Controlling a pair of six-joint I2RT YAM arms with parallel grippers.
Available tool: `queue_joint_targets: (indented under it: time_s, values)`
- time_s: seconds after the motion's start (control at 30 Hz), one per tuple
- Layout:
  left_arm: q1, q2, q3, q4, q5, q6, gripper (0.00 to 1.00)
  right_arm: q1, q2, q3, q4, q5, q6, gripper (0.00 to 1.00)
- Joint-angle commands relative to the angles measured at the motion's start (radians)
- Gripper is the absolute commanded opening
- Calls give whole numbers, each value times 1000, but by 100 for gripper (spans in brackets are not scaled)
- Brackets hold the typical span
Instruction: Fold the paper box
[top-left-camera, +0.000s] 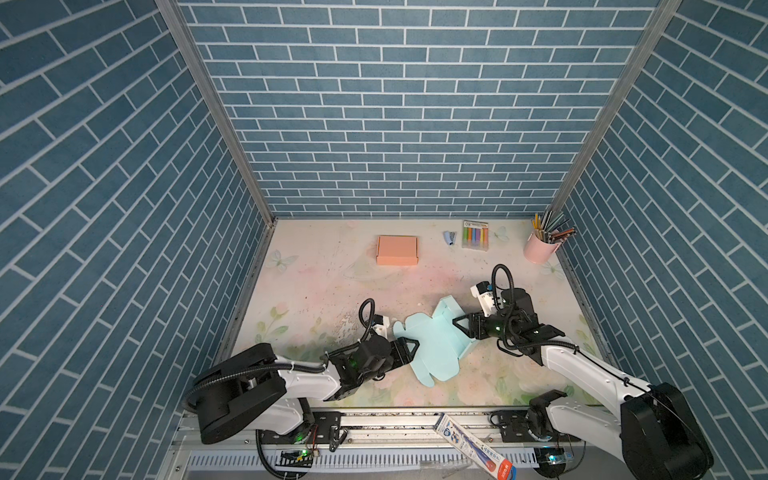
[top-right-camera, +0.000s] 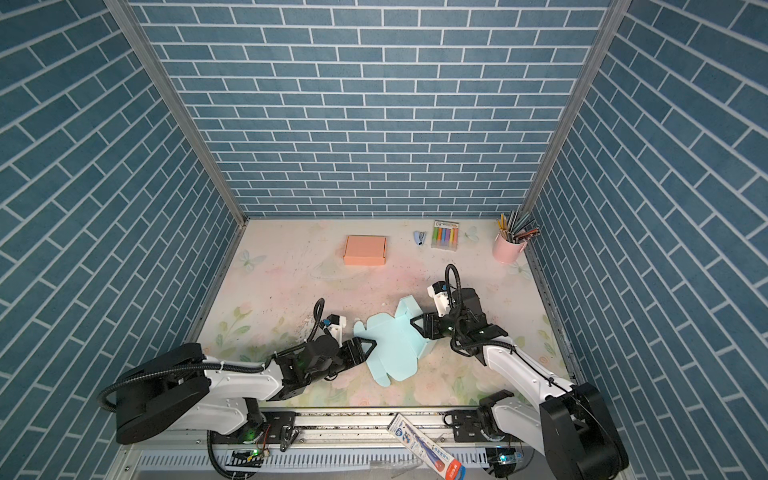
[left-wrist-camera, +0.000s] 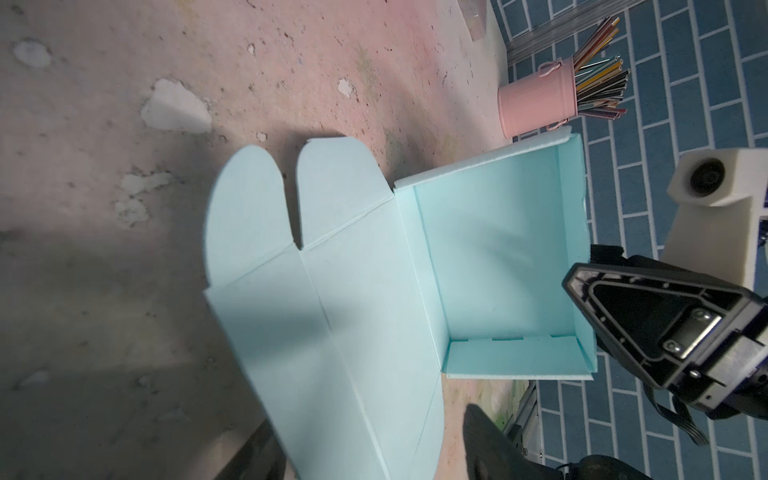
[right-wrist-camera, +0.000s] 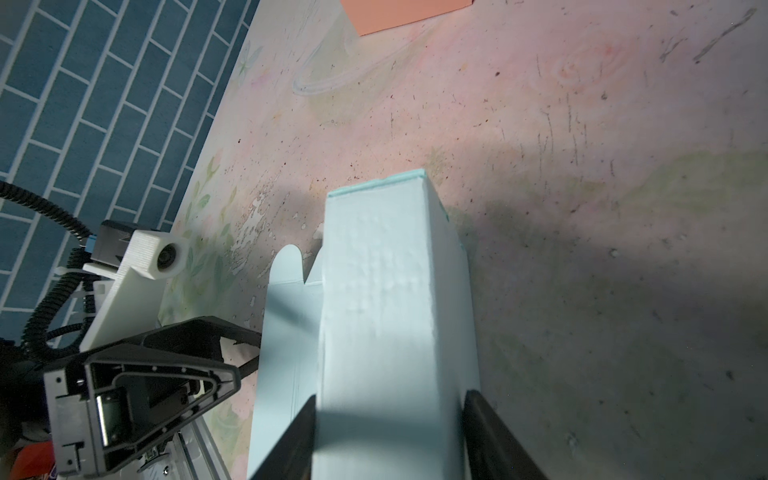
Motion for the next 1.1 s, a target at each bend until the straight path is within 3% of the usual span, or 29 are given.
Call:
queue_joint_targets:
  time_s: [0.0,0.23,0.4,0.53,0.63,0.77,0.87,1.07]
  values:
    - [-12,34,12,109,-60,-51,61,-4,-25,-9,11,-21,4,54]
    - [-19,76,50,118,-85,-76,31,-5,-69,4,-30,-28,-25,57]
    - [-31,55,50,64,-152,-108,8,-4,-104,3,-67,-49,-60,65]
    - [-25,-4,63,-18,-180,-75,0,-4,-173,-11,-64,-57,-53,70]
    - [4,-97,96,-175,-184,-6,0,-4,-234,-16,-76,-11,-56,71]
    - [87,-285,163,-486,-186,170,0,-2,-330,-9,-81,21,-70,73]
    - [197,-377,279,-695,-85,376,0,-1,-430,-31,-5,21,-60,73]
    - [358,-334,621,-1092,110,757,0,2,-521,-114,391,14,-29,75]
